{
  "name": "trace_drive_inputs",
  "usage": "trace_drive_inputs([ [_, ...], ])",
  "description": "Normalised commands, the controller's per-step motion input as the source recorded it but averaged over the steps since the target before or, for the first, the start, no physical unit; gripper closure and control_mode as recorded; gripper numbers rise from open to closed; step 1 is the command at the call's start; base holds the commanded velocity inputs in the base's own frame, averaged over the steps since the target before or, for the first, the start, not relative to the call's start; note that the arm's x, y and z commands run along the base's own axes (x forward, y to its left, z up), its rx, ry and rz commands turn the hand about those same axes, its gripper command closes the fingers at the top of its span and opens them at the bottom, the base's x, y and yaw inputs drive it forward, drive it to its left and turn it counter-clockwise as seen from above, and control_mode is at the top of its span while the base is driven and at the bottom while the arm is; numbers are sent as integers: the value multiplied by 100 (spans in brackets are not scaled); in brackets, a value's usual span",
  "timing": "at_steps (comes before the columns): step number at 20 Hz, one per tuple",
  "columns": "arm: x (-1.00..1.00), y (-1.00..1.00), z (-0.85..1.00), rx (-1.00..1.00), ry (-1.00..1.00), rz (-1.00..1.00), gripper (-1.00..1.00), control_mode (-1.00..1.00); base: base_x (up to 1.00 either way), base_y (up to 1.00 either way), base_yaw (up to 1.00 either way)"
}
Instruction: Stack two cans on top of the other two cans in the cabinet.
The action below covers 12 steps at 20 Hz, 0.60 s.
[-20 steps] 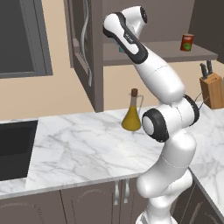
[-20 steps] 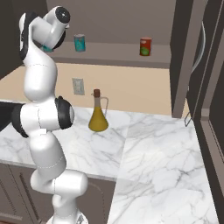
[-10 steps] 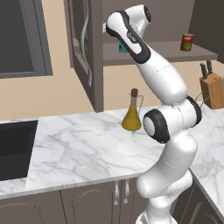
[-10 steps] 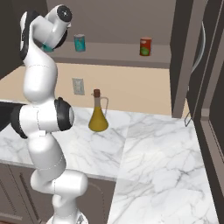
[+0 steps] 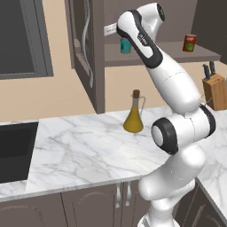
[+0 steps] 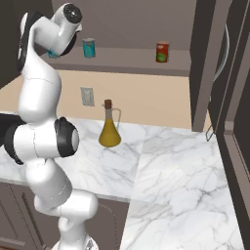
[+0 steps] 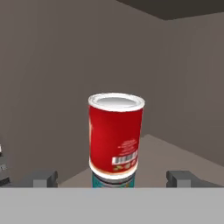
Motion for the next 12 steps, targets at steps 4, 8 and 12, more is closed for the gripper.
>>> trace_drive_inputs([
  [4,-50,-48,-12,0,0,-21,-100,-100,0,0,0],
  [8,-41,-52,-14,-1,0,-29,-100,-100,0,0,0],
  [12,-29,-53,-14,-1,8,-33,-100,-100,0,0,0],
])
